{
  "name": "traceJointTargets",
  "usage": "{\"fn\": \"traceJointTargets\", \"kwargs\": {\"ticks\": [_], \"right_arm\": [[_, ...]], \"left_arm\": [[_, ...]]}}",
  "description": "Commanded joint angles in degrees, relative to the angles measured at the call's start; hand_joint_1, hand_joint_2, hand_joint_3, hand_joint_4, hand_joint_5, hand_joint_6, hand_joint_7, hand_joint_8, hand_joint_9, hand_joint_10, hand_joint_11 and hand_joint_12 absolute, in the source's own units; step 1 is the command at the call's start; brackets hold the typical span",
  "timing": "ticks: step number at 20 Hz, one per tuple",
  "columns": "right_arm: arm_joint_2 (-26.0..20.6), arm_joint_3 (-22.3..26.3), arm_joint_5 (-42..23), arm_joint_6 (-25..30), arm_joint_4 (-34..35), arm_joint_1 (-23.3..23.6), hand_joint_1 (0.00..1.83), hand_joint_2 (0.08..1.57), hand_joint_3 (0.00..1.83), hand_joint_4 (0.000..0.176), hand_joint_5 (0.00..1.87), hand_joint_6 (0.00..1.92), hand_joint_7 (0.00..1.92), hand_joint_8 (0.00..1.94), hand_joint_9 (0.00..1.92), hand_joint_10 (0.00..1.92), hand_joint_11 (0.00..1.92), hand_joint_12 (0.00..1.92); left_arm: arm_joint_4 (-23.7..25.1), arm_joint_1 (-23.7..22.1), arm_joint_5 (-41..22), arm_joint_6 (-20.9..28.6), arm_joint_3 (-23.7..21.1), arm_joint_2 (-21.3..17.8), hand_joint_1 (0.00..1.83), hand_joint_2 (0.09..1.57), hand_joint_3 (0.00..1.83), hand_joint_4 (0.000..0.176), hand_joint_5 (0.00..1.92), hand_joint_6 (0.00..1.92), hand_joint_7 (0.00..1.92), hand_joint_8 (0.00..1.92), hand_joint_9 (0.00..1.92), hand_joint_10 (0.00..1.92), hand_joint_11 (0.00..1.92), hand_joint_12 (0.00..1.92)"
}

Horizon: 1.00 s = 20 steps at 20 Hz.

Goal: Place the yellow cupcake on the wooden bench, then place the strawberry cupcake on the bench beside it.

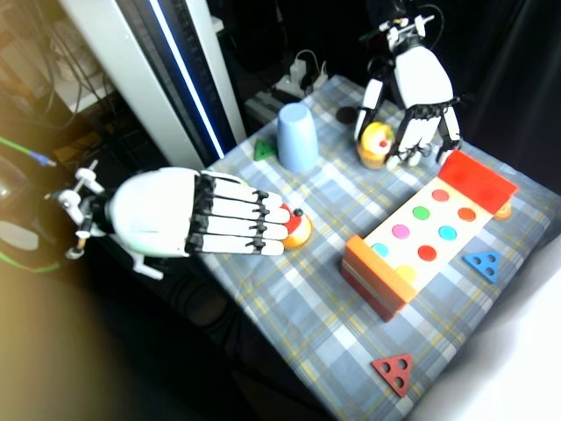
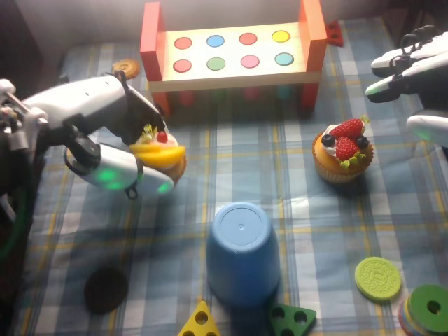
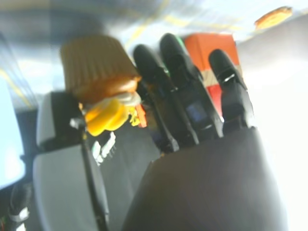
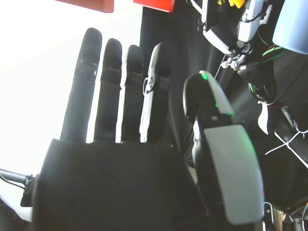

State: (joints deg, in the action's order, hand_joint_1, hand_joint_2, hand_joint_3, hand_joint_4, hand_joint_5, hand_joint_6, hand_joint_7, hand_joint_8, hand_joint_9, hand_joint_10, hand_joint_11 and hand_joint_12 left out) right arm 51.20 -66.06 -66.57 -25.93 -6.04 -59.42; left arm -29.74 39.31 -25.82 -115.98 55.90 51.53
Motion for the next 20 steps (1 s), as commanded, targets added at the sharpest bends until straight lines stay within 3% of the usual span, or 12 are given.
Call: {"fn": "traceJointTargets", "kwargs": {"ticks": [1, 4, 6, 8, 10, 12, 13, 14, 15, 16, 18, 20], "right_arm": [[0.09, -0.26, -6.61, 0.42, 1.83, 0.72, 0.58, 1.38, 0.00, 0.000, 0.81, 0.01, 0.65, 0.01, 0.58, 0.01, 0.50, 0.25], [0.08, -0.26, -6.61, 0.44, 2.06, 0.72, 0.55, 1.39, 0.01, 0.000, 0.82, 0.01, 0.68, 0.01, 0.60, 0.01, 0.52, 0.24], [0.08, -0.26, -6.62, 0.44, 2.17, 0.72, 0.52, 1.40, 0.01, 0.000, 0.83, 0.00, 0.70, 0.01, 0.61, 0.01, 0.52, 0.23], [0.11, -0.35, -6.62, 0.44, 2.17, 0.72, 0.53, 1.40, 0.00, 0.000, 0.84, 0.00, 0.72, 0.00, 0.63, 0.00, 0.55, 0.20], [0.30, -0.54, -6.62, 0.44, 2.16, 0.72, 0.53, 1.40, 0.00, 0.000, 0.84, 0.00, 0.73, 0.00, 0.64, 0.00, 0.57, 0.18], [0.71, -0.89, -6.62, 0.53, 2.15, 0.74, 0.49, 1.40, 0.00, 0.000, 0.85, 0.00, 0.73, 0.00, 0.64, 0.00, 0.58, 0.16], [0.95, -1.11, -6.62, 0.67, 2.11, 0.74, 0.47, 1.39, 0.00, 0.000, 0.84, 0.00, 0.73, 0.00, 0.64, 0.00, 0.58, 0.15], [1.21, -1.30, -6.62, 0.71, 2.10, 0.76, 0.48, 1.39, 0.00, 0.000, 0.84, 0.00, 0.73, 0.00, 0.65, 0.00, 0.59, 0.15], [1.35, -1.43, -6.62, 0.71, 2.10, 0.76, 0.48, 1.39, 0.00, 0.000, 0.85, 0.00, 0.74, 0.00, 0.65, 0.00, 0.59, 0.15], [1.50, -1.57, -6.62, 0.71, 2.09, 0.78, 0.48, 1.39, 0.00, 0.000, 0.85, 0.00, 0.74, 0.00, 0.65, 0.00, 0.59, 0.15], [1.66, -1.75, -6.62, 0.72, 2.00, 0.88, 0.50, 1.40, 0.00, 0.000, 0.84, 0.00, 0.74, 0.00, 0.66, 0.00, 0.60, 0.15], [1.88, -2.04, -6.61, 0.84, 1.64, 1.23, 0.51, 1.41, 0.00, 0.000, 0.84, 0.00, 0.74, 0.00, 0.66, 0.00, 0.60, 0.15]], "left_arm": [[3.26, -1.38, -10.04, 2.99, -0.64, -1.25, 1.27, 1.08, 0.00, 0.000, 1.02, 0.72, 1.12, 0.94, 1.03, 0.02, 0.03, 0.81], [8.57, -4.51, -14.66, 6.35, -2.42, -3.59, 1.23, 1.10, 0.00, 0.000, 0.97, 0.88, 1.06, 0.97, 1.01, 0.00, 0.07, 0.81], [11.03, -8.19, -16.10, 7.79, -1.98, -3.90, 1.26, 1.06, 0.00, 0.000, 1.06, 0.71, 1.17, 0.82, 1.11, 0.03, 0.12, 0.86], [12.15, -13.18, -14.78, 7.80, 0.15, -2.87, 1.27, 1.04, 0.00, 0.000, 1.06, 0.74, 1.24, 0.67, 1.20, 0.04, 0.13, 0.93], [12.17, -19.51, -9.34, 7.80, 4.98, 0.61, 1.26, 1.07, 0.00, 0.000, 1.02, 0.78, 1.16, 0.83, 1.24, 0.04, 0.22, 1.02], [10.07, -23.77, -2.94, 7.06, 10.18, 4.26, 1.20, 1.06, 0.00, 0.000, 1.09, 0.78, 1.15, 0.78, 1.03, 0.95, 0.39, 1.36], [8.71, -24.71, -0.93, 6.33, 12.13, 5.66, 1.26, 1.07, 0.00, 0.000, 1.08, 0.59, 1.12, 0.96, 0.97, 0.90, 0.42, 1.40], [6.74, -25.75, 1.91, 5.00, 14.96, 7.77, 1.28, 1.05, 0.01, 0.000, 1.05, 0.68, 1.21, 0.79, 1.01, 0.63, 0.32, 1.35], [4.79, -26.14, 3.54, 3.43, 16.75, 9.25, 1.28, 1.05, 0.00, 0.000, 1.04, 0.73, 1.26, 0.65, 1.09, 0.38, 0.32, 1.14], [1.40, -26.65, 5.66, -0.65, 19.14, 11.46, 1.30, 1.02, 0.00, 0.000, 1.12, 0.57, 1.29, 0.62, 1.19, 0.26, 0.35, 1.12], [-5.26, -26.97, 8.14, -9.55, 22.13, 14.71, 1.25, 1.07, 0.00, 0.000, 0.97, 0.88, 1.18, 0.75, 1.10, 0.05, 0.20, 0.81], [-13.71, -26.99, 10.43, -21.42, 25.31, 18.06, 1.25, 1.09, 0.00, 0.000, 0.93, 0.94, 1.14, 0.85, 1.07, 0.01, 0.21, 0.66]]}}
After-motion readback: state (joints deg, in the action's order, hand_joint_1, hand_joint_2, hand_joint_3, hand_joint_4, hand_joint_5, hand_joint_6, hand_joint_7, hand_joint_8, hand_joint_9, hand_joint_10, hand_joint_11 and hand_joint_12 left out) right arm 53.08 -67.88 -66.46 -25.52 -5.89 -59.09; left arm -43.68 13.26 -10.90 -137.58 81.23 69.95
